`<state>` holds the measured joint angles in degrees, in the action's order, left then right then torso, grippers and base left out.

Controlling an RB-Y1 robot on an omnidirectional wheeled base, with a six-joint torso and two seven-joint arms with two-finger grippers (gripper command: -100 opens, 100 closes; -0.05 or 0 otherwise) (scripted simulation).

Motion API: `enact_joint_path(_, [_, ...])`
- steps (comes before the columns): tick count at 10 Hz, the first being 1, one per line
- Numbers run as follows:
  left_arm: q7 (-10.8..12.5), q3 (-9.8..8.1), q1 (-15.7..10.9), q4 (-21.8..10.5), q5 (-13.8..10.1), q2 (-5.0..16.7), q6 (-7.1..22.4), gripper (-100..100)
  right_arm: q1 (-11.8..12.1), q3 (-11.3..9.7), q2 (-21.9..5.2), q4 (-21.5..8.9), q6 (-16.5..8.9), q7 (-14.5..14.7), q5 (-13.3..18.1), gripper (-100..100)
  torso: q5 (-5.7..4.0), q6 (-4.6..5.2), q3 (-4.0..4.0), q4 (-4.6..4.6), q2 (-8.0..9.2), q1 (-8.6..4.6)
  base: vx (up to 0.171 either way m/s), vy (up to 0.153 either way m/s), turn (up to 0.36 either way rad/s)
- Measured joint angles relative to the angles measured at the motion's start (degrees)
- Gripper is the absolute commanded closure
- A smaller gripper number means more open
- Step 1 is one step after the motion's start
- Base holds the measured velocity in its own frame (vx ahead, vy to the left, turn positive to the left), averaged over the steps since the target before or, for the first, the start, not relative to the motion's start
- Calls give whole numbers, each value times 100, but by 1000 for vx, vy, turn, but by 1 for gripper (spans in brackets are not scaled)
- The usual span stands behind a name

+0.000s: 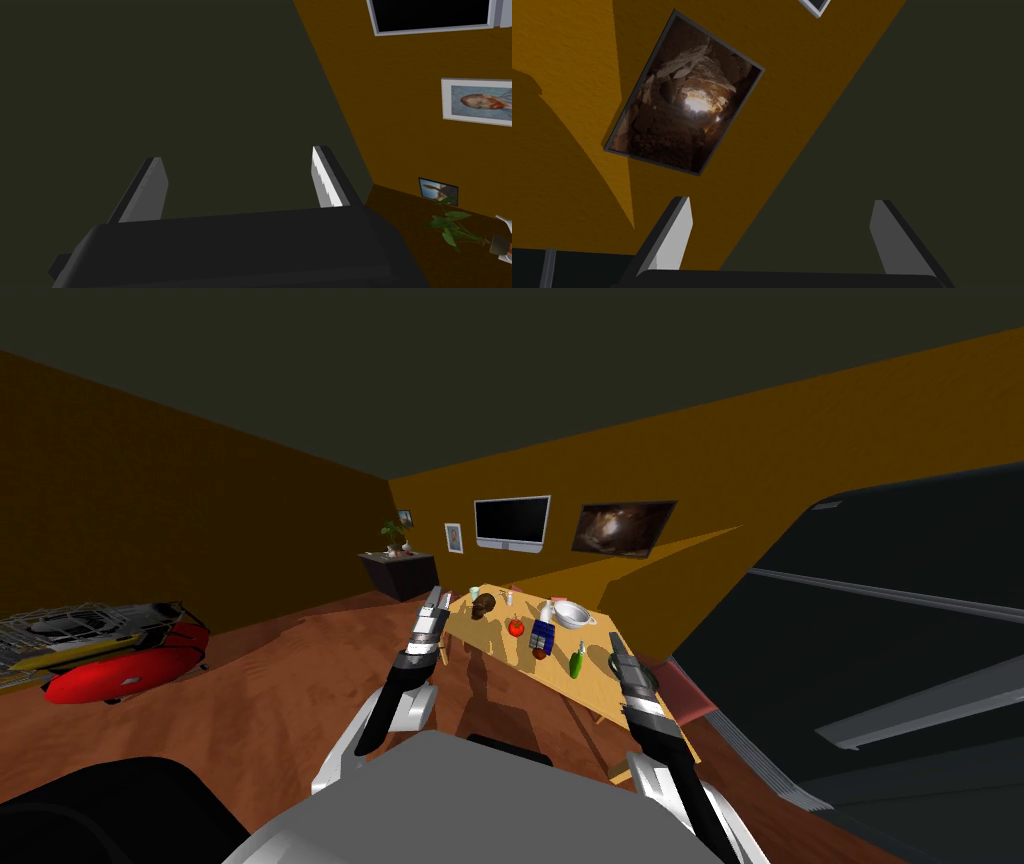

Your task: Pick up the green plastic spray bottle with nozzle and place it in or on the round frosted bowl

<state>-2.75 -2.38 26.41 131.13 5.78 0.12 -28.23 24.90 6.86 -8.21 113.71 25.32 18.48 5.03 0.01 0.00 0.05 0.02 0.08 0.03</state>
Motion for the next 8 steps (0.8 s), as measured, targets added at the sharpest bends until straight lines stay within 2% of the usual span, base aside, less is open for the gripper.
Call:
enact_joint_path(3, [0, 0, 0, 0, 0, 0, 0, 0, -176, 142, -35, -571, -52, 320, 286, -100, 1, 0, -3, -1, -5, 4, -11, 22, -14])
enact_joint_path(6, [0, 0, 1, 0, 0, 0, 0, 0, -322, 210, -56, -985, -187, 582, 522, -100, 1, 1, -9, -3, -15, 5, 14, 21, -26])
enact_joint_path(7, [0, 0, 0, 0, 0, 0, 0, 0, -336, 216, -39, -1083, -196, 663, 580, -100, 2, 0, -9, -3, -15, 5, 20, 20, -32])
enact_joint_path(8, [0, 0, 1, 0, 0, 0, 0, 0, -419, 245, -27, -1320, -150, 769, 665, -100, 1, 0, -10, -4, -18, 4, 36, 34, -63])
